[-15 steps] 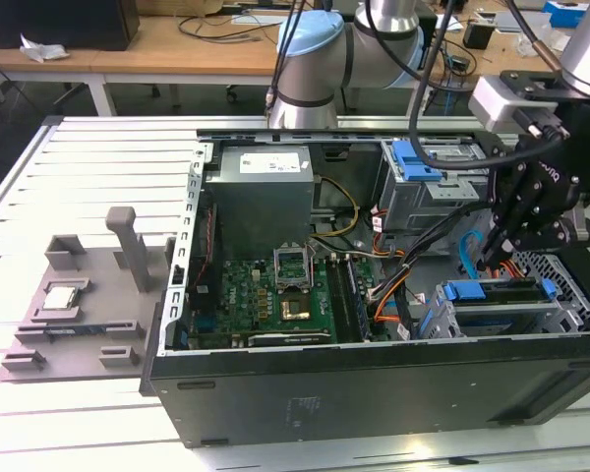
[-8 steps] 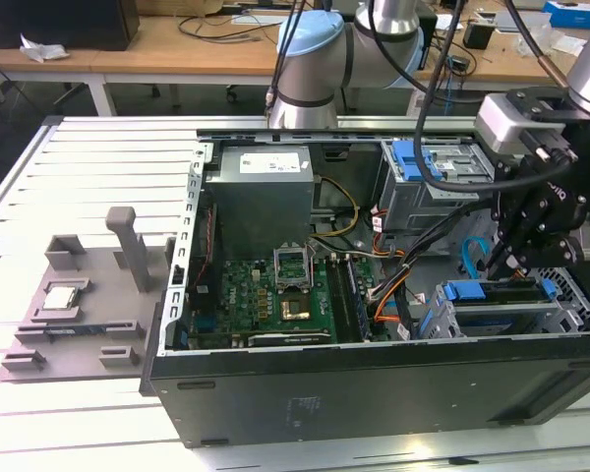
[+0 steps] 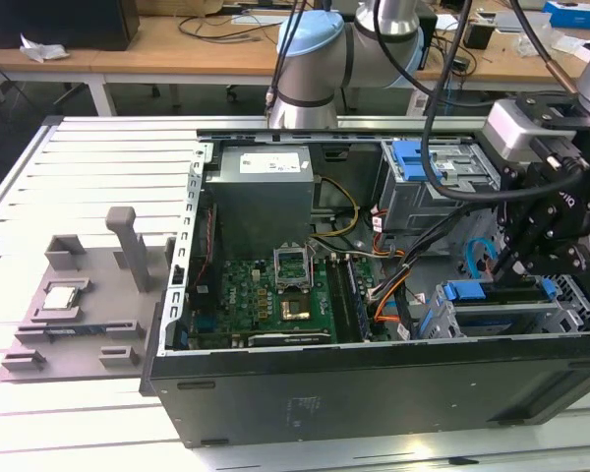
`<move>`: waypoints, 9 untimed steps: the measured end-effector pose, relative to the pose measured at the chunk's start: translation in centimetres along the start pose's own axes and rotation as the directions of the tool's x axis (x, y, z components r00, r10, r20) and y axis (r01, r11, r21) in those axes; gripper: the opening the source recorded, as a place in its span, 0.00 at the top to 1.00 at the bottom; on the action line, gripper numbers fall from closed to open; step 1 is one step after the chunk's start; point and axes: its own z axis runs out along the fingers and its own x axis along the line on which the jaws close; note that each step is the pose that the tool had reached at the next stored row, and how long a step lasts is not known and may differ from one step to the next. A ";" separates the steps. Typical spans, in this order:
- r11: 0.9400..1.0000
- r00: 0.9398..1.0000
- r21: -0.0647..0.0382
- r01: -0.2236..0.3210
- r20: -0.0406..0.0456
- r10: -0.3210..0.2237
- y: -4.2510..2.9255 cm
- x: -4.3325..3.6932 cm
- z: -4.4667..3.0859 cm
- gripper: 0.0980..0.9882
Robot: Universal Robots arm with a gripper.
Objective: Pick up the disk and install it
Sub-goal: 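Insert the second disk wire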
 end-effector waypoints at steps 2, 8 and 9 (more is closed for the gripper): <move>1.000 1.000 0.000 0.000 0.003 0.000 -0.17 0.03 0.01 0.93; 1.000 1.000 0.000 0.000 0.004 0.000 -0.28 0.40 -0.15 0.93; 1.000 1.000 0.000 0.000 0.005 0.000 -0.27 0.54 -0.12 0.93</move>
